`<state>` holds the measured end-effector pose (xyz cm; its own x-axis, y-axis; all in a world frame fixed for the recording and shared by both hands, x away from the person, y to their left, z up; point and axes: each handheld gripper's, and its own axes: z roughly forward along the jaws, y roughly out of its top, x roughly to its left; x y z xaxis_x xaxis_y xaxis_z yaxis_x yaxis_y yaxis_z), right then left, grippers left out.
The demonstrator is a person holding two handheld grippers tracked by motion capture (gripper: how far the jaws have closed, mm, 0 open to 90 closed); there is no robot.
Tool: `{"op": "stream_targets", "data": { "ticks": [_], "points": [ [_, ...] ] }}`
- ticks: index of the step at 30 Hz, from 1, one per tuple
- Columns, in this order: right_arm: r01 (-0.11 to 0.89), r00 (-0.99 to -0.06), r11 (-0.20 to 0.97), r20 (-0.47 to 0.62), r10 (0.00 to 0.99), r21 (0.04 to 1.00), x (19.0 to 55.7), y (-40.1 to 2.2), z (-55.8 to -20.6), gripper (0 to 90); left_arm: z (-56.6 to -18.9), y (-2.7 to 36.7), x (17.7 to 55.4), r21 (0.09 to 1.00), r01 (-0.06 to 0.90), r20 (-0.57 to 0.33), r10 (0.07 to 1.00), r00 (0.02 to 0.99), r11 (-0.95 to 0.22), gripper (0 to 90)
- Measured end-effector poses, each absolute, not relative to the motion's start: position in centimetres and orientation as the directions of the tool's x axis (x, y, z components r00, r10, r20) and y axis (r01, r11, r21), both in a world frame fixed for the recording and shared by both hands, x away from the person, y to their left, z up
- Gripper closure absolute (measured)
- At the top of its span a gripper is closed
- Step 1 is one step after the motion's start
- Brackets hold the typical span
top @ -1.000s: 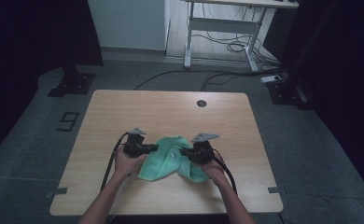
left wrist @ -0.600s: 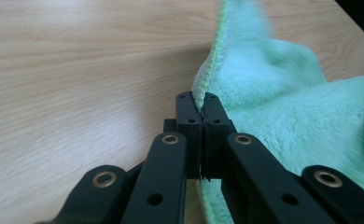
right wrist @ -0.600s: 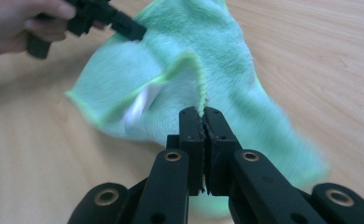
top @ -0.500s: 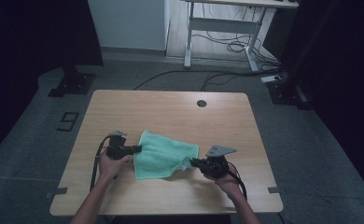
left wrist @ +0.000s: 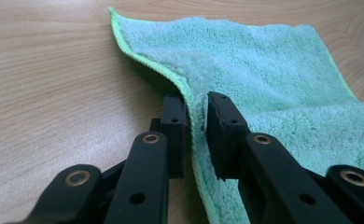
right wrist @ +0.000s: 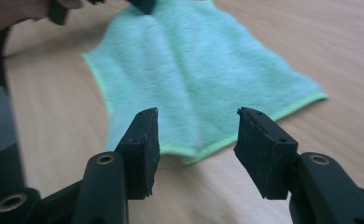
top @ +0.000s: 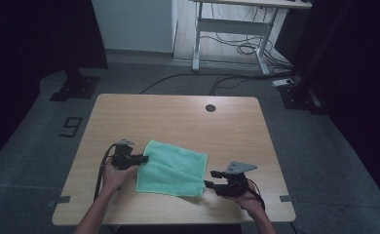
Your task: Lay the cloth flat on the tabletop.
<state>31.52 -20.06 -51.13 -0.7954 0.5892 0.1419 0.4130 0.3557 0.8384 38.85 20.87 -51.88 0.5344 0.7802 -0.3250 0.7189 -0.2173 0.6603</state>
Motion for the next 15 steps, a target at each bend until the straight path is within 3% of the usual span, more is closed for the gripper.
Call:
{"op": "stream_targets", "data": {
  "ticks": [11, 15],
  "points": [
    [0.506, -0.654, 0.337, 0.098, 0.750, 0.794, 37.8, -17.4, -53.7, 51.3, -52.2, 20.1, 38.5, 0.660, 0.706, -0.309, 0.764, 0.567, -0.257, 76.6],
    [0.508, -0.636, 0.391, 0.028, 0.771, 0.767, 39.6, -16.0, -54.5, 60.0, -52.3, 19.8, 38.3, 0.655, 0.704, -0.304, 0.757, 0.578, -0.275, 76.5]
  ]
}}
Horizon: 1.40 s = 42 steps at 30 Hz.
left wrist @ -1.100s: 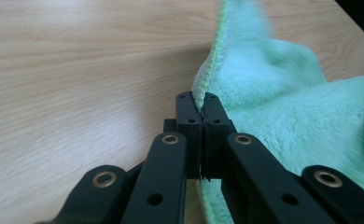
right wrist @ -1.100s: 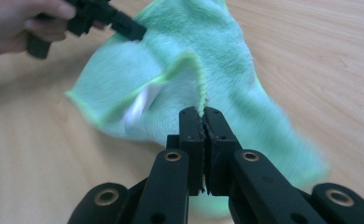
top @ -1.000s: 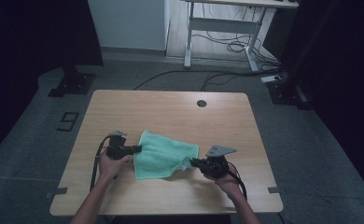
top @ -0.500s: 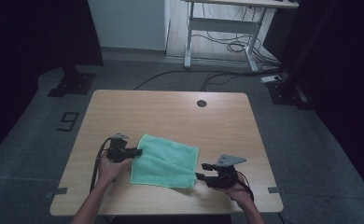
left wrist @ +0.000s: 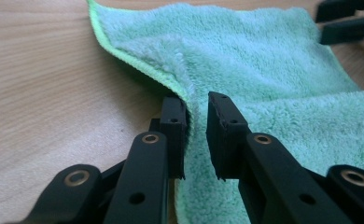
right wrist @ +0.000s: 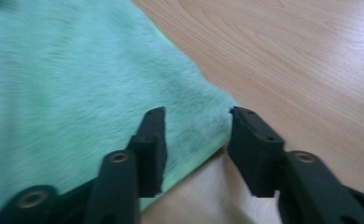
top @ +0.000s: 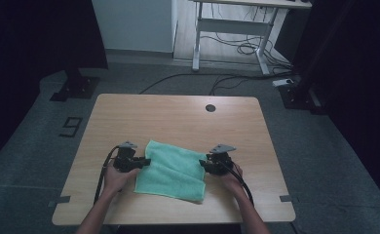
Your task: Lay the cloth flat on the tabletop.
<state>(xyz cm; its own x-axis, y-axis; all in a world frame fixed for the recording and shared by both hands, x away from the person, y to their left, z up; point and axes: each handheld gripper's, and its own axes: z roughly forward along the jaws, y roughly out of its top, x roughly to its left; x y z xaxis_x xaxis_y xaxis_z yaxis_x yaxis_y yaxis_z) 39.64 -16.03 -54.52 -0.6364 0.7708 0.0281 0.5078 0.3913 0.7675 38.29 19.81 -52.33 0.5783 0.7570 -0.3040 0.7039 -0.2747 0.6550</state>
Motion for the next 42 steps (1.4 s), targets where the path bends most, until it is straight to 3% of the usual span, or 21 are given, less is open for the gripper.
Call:
{"op": "stream_targets", "data": {
  "ticks": [6, 10, 15, 17, 22, 31, 42],
  "points": [
    [0.526, -0.610, 0.390, 0.016, 0.792, 0.755, 41.5, -15.8, -54.8, 78.3, -52.6, 19.5, 37.9, 0.649, 0.705, -0.304, 0.751, 0.586, -0.287, 76.4],
    [0.525, -0.595, 0.394, -0.006, 0.803, 0.754, 43.2, -16.0, -54.8, 81.7, -52.7, 18.9, 37.8, 0.647, 0.704, -0.309, 0.744, 0.592, -0.292, 75.7],
    [0.543, -0.568, 0.347, 0.030, 0.823, 0.764, 44.7, -17.3, -54.8, 74.8, -53.0, 18.3, 37.4, 0.647, 0.698, -0.318, 0.724, 0.612, -0.306, 75.8],
    [0.544, -0.556, 0.302, 0.067, 0.828, 0.783, 44.2, -18.0, -54.6, 67.9, -52.8, 18.5, 37.1, 0.659, 0.689, -0.316, 0.720, 0.618, -0.302, 75.7],
    [0.511, -0.578, 0.240, 0.123, 0.807, 0.826, 41.2, -19.8, -52.8, 63.1, -51.6, 19.2, 36.5, 0.698, 0.662, -0.304, 0.724, 0.619, -0.272, 75.9],
    [0.477, -0.648, 0.272, 0.125, 0.751, 0.836, 35.5, -19.2, -51.5, 58.5, -50.4, 18.8, 36.8, 0.731, 0.633, -0.289, 0.726, 0.624, -0.253, 72.7],
    [0.482, -0.710, 0.373, 0.104, 0.696, 0.792, 33.6, -14.9, -53.9, 57.1, -53.0, 15.9, 40.4, 0.667, 0.682, -0.259, 0.764, 0.591, -0.301, 68.6]
  ]
}}
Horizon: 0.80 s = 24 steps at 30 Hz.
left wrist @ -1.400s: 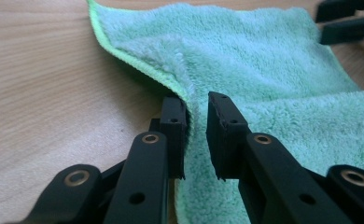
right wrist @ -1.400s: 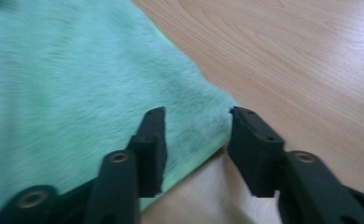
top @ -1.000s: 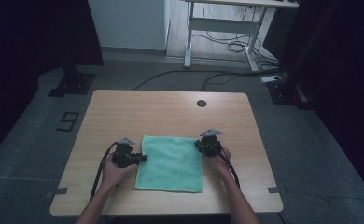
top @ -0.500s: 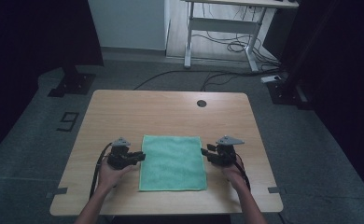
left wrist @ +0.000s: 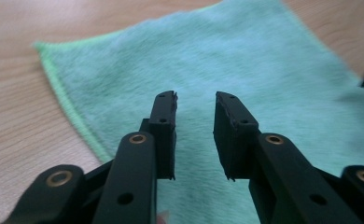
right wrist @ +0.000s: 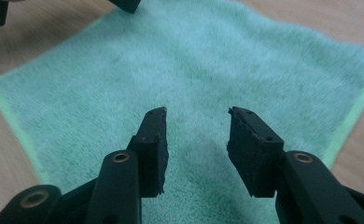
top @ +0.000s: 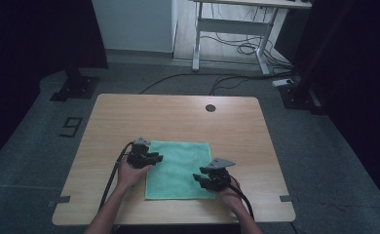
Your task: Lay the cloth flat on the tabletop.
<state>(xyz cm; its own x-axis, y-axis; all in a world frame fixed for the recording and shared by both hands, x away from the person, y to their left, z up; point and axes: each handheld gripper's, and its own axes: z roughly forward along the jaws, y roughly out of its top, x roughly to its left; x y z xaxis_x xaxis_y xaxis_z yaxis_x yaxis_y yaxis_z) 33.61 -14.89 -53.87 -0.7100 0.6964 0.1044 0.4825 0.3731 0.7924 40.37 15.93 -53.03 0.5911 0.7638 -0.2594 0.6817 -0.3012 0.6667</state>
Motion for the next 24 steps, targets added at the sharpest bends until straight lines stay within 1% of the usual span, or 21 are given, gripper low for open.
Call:
{"op": "stream_targets", "data": {
  "ticks": [2, 4, 7, 10, 13, 17, 24],
  "points": [
    [0.501, -0.699, 0.371, 0.113, 0.706, 0.782, 33.7, -15.0, -54.5, 56.8, -53.5, 16.1, 40.4, 0.658, 0.689, -0.257, 0.770, 0.584, -0.303, 68.6],
    [0.506, -0.697, 0.395, 0.093, 0.711, 0.767, 33.6, -15.1, -55.1, 55.9, -53.7, 16.2, 40.4, 0.654, 0.689, -0.246, 0.774, 0.583, -0.312, 68.6],
    [0.499, -0.700, 0.396, 0.089, 0.709, 0.771, 33.3, -15.4, -55.1, 55.6, -53.8, 16.1, 40.3, 0.653, 0.689, -0.243, 0.775, 0.584, -0.314, 68.6],
    [0.478, -0.702, 0.409, 0.059, 0.709, 0.777, 33.1, -15.6, -55.2, 57.9, -53.9, 15.7, 40.1, 0.661, 0.683, -0.242, 0.773, 0.587, -0.312, 68.7],
    [0.466, -0.700, 0.424, 0.031, 0.713, 0.777, 33.1, -16.1, -55.2, 58.0, -54.1, 15.3, 40.2, 0.667, 0.685, -0.269, 0.763, 0.588, -0.293, 69.0],
    [0.488, -0.684, 0.391, 0.063, 0.727, 0.781, 33.3, -17.4, -55.3, 59.5, -54.2, 14.8, 40.2, 0.668, 0.689, -0.289, 0.754, 0.589, -0.282, 69.4],
    [0.493, -0.682, 0.382, 0.074, 0.728, 0.781, 33.3, -18.0, -55.3, 59.7, -54.2, 14.3, 40.2, 0.670, 0.683, -0.276, 0.756, 0.593, -0.292, 69.4]
  ]
}}
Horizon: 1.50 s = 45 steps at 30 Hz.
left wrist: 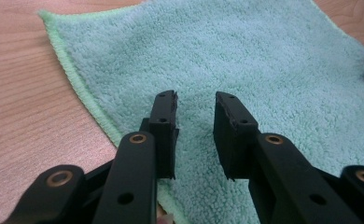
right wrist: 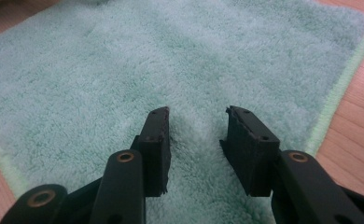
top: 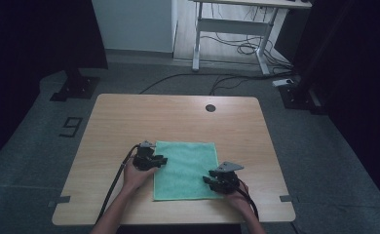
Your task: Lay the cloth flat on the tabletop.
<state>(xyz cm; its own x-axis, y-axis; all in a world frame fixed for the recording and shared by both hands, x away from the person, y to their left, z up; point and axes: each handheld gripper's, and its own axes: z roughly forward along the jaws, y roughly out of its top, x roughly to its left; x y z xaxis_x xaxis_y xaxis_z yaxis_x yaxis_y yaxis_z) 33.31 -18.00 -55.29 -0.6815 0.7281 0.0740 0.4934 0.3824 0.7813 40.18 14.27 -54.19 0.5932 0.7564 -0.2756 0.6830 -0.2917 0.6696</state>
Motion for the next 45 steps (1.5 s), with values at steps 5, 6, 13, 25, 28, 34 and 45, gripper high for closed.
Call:
{"op": "stream_targets", "data": {
  "ticks": [5, 6, 13, 25, 28, 34, 45],
  "points": [
    [0.483, -0.681, 0.397, 0.049, 0.731, 0.780, 33.1, -17.8, -55.3, 59.3, -54.3, 14.3, 40.3, 0.676, 0.677, -0.268, 0.759, 0.593, -0.290, 70.6],
    [0.482, -0.678, 0.399, 0.043, 0.734, 0.780, 33.0, -17.7, -55.3, 59.3, -54.3, 14.3, 40.3, 0.677, 0.677, -0.267, 0.760, 0.593, -0.290, 70.6],
    [0.488, -0.673, 0.391, 0.051, 0.738, 0.781, 32.3, -17.7, -55.3, 58.8, -54.2, 14.1, 40.3, 0.679, 0.665, -0.245, 0.759, 0.603, -0.309, 69.5],
    [0.449, -0.685, 0.376, 0.042, 0.727, 0.811, 32.9, -17.2, -54.0, 51.9, -52.8, 14.3, 40.7, 0.711, 0.628, -0.205, 0.761, 0.616, -0.316, 64.7],
    [0.445, -0.684, 0.375, 0.038, 0.728, 0.813, 34.0, -16.7, -53.5, 50.7, -52.7, 13.9, 41.9, 0.701, 0.636, -0.198, 0.769, 0.608, -0.322, 63.8],
    [0.467, -0.686, 0.397, 0.040, 0.726, 0.790, 36.2, -15.3, -53.7, 48.5, -53.2, 12.9, 44.3, 0.679, 0.642, -0.174, 0.771, 0.613, -0.356, 62.0],
    [0.498, -0.656, 0.430, 0.003, 0.754, 0.753, 36.8, -14.9, -55.0, 41.0, -53.8, 12.5, 45.8, 0.662, 0.674, -0.206, 0.786, 0.583, -0.326, 62.9]
  ]
}}
